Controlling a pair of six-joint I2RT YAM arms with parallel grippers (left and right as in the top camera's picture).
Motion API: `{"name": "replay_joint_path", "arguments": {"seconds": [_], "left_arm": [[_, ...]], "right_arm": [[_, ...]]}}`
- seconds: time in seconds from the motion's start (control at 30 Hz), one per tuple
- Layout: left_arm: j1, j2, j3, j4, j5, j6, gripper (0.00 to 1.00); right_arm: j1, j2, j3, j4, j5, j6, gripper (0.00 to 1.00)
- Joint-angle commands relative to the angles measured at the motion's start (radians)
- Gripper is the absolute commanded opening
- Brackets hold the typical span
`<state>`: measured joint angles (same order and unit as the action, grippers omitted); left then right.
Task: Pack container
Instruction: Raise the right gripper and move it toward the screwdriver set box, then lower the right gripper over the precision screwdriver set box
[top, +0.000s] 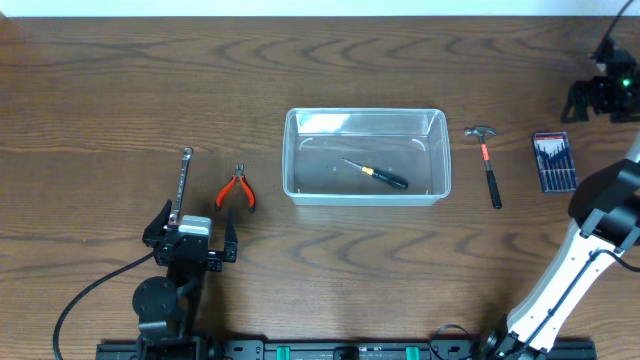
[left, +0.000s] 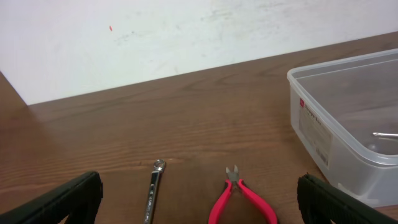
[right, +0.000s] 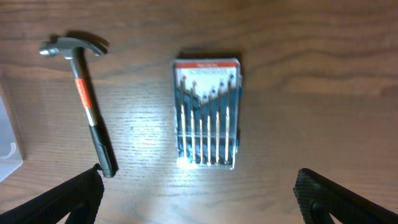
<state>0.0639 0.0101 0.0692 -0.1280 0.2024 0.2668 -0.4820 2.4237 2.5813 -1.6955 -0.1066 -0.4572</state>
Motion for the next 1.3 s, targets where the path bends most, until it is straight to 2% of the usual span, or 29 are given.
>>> {"name": "replay_joint_path", "arguments": {"seconds": [0.0,0.4,0.73,0.9,1.1,1.27], "left_arm": [[0.004,-0.006,-0.029,-0.008,-0.005,0.009,0.98],[0.004,-0.006,-0.029,-0.008,-0.005,0.009,0.98],[0.004,-0.006,-0.029,-0.008,-0.005,0.009,0.98],[0.004,-0.006,-0.029,-0.008,-0.005,0.009,0.98],[0.004,-0.006,-0.029,-0.008,-0.005,0.009,0.98],[0.004,-0.006,-0.029,-0.008,-0.005,0.009,0.98]], "right_arm": [[-0.022,0.002,-0.017,-0.003,-0.040,0.048,0.99],[0.043,-0.034,-0.149,-0.003,0.006,0.121,0.99],[0.035,-0.323,-0.177,-0.003,0.005,0.120,0.99],[0.015,-0.400,-0.232,0.014,0.005,0.099,0.99],[0.015,-0.403,-0.410,0.140,0.021,-0.040,0.99],[0.016,-0.403,-0.532,0.244,0.103,-0.042,0.99]]}}
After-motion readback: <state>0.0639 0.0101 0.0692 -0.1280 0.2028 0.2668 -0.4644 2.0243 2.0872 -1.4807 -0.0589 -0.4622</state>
